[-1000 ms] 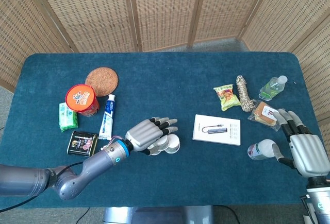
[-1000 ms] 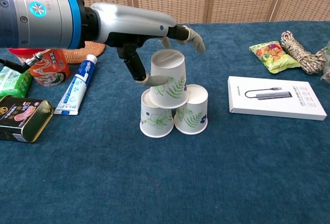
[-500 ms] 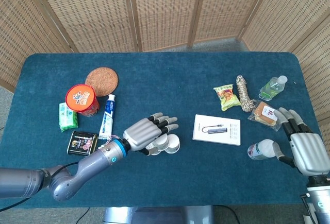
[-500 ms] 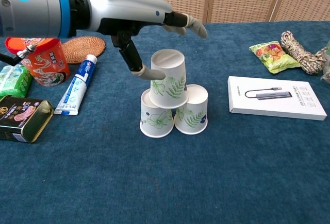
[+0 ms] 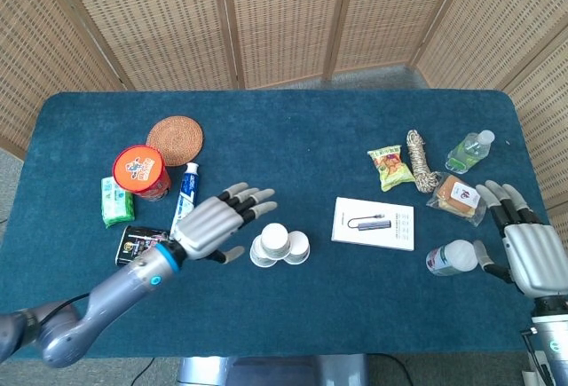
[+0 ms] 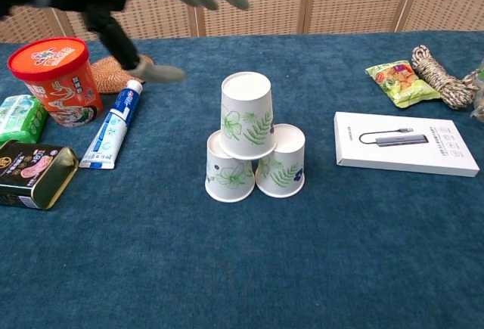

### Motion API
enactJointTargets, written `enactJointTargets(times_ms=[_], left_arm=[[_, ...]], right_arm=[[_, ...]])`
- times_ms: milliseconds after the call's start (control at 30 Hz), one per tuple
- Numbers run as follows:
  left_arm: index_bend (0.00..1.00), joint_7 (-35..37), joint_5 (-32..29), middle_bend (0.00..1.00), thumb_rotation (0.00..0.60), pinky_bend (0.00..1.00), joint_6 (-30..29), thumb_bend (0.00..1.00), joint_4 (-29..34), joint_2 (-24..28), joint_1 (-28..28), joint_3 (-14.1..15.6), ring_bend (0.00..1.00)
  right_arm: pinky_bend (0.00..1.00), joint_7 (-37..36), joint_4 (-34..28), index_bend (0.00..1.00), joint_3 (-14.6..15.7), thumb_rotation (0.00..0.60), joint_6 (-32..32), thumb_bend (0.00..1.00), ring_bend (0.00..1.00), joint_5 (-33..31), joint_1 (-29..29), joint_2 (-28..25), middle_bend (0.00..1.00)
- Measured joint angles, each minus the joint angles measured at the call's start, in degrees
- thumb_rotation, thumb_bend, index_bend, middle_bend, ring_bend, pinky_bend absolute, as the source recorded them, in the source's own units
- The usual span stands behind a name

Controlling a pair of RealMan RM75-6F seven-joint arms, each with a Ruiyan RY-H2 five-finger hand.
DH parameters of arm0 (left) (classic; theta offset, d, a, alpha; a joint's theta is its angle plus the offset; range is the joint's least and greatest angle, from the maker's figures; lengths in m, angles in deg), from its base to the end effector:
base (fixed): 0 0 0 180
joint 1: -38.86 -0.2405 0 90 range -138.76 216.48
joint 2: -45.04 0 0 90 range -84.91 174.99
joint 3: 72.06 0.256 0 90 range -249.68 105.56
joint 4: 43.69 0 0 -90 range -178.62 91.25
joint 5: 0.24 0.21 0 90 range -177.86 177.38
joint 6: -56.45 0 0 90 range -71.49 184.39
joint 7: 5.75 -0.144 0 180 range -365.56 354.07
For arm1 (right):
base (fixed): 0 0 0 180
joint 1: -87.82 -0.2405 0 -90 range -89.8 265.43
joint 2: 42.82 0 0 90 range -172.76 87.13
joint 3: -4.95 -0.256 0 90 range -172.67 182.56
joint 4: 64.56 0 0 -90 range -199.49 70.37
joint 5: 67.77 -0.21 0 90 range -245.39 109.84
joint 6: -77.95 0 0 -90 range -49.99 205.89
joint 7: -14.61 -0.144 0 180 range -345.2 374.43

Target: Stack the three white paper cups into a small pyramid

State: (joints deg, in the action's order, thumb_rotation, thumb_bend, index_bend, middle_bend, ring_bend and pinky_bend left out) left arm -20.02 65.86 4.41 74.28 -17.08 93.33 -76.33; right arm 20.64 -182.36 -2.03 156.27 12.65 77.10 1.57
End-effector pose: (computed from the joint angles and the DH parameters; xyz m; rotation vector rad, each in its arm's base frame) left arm -0.0541 0.2905 0.0691 -2.2201 -0.8954 -1.0397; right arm -0.2261 -0.2108 0.2159 1.4546 -0.9083 0.9293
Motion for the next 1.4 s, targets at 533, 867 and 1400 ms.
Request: enactJointTargets(times_ms=[533, 867, 1400], left_arm=[[0.01, 9.5, 17.2, 0.00, 0.600, 0.00, -14.7, 0.41, 3.6, 13.6, -19.2, 8.7, 0.00], [0.01, 14.6, 24.9, 0.00, 0.600, 0.00, -26.2, 0.41, 0.6, 17.4, -31.6, 13.2, 0.00], [0.03, 17.3, 27.7, 0.00, 0.600, 0.00, -44.3, 0.41, -9.8, 14.7, -51.2, 16.3, 0.00]], right_arm=[[0.25, -0.2, 4.2, 0.04, -0.6, 0.600, -0.3, 0.49, 0.00, -1.7, -0.4, 1.3, 0.00], [0.19, 0.4, 6.8, 0.04, -0.6, 0.600, 0.3, 0.48, 0.00, -2.4, -0.2, 3.2, 0.00], [0.19, 0.4, 8.2, 0.05, 0.5, 0.600, 3.8, 0.48, 0.00, -0.2, 2.0, 5.6, 0.00]])
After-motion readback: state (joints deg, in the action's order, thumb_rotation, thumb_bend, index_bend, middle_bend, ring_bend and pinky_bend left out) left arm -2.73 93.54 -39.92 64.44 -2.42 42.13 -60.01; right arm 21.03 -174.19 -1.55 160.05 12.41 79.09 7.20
